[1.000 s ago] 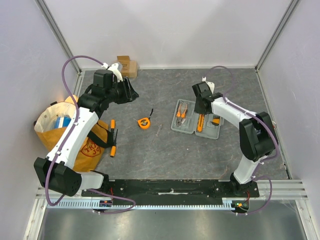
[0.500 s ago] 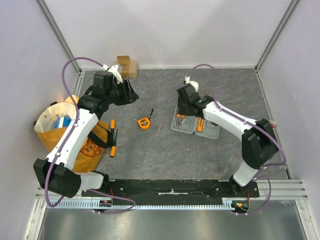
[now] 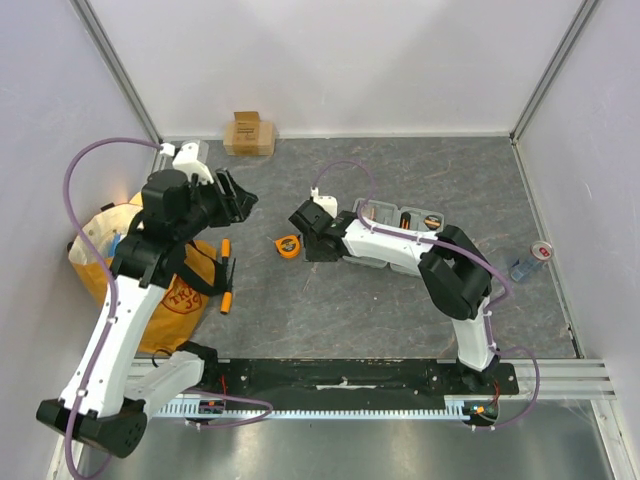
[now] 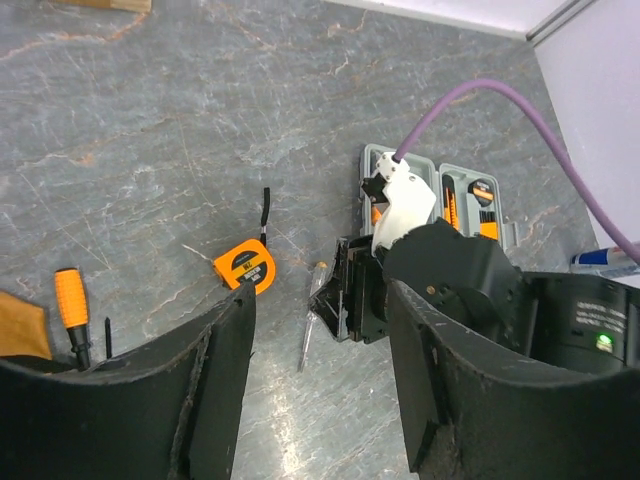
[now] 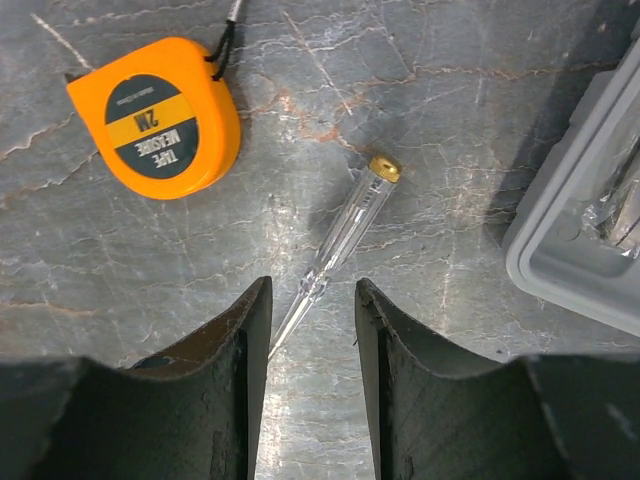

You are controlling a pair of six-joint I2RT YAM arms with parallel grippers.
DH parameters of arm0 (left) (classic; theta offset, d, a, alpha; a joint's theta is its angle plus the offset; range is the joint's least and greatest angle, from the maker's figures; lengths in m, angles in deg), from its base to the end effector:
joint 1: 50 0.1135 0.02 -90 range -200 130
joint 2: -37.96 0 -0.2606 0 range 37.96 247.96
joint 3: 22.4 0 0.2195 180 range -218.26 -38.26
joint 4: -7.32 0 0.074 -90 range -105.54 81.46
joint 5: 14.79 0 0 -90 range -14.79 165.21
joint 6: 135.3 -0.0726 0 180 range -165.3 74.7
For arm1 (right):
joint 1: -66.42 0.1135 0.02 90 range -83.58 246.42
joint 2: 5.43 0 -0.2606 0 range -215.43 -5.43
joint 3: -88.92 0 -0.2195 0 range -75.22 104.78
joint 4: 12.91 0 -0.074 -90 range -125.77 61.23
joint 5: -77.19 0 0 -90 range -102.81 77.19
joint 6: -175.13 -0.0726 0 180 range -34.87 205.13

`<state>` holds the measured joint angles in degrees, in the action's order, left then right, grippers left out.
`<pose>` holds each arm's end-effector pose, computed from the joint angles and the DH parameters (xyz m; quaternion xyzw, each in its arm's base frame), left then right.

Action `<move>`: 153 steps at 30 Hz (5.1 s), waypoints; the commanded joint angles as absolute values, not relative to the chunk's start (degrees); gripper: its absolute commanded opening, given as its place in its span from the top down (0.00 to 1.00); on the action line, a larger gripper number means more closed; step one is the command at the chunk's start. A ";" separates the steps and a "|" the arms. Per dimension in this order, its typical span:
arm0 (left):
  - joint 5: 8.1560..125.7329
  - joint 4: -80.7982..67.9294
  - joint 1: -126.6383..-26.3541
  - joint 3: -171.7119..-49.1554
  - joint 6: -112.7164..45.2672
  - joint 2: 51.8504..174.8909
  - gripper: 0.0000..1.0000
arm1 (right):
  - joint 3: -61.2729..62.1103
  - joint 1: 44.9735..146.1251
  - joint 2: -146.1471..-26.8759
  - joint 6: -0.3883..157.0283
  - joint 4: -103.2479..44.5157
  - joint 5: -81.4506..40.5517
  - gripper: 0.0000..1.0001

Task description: Pack the tool kit

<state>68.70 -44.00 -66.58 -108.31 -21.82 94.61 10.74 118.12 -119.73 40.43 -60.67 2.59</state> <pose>0.1928 -0.0660 0.3836 -0.0182 0.8284 -0.2353 0.5080 0.2711 0.3122 0.1786 -0.0241 0.9581 0.1034 0.2662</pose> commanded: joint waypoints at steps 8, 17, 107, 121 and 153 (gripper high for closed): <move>73.97 -45.36 -66.61 -107.96 -22.80 87.62 0.37 | 15.66 117.93 -126.36 34.16 -63.58 7.49 0.62; 73.18 -46.16 -66.61 -110.60 -22.19 89.47 0.37 | 16.10 117.93 -126.73 35.82 -63.58 9.42 0.83; 70.20 -41.32 -66.52 -112.44 -21.66 101.16 0.40 | -7.80 88.66 -104.22 57.89 -57.77 13.12 0.87; 69.93 -41.32 -66.61 -112.18 -21.75 101.42 0.40 | -8.59 88.40 -107.12 57.01 -58.92 11.45 0.95; 70.11 -41.67 -66.61 -111.48 -21.49 101.24 0.40 | -21.16 83.12 -111.60 52.44 -53.12 2.22 1.00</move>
<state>70.56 -42.69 -66.58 -110.53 -21.80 101.47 -16.58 84.18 -105.50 53.17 -46.51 4.82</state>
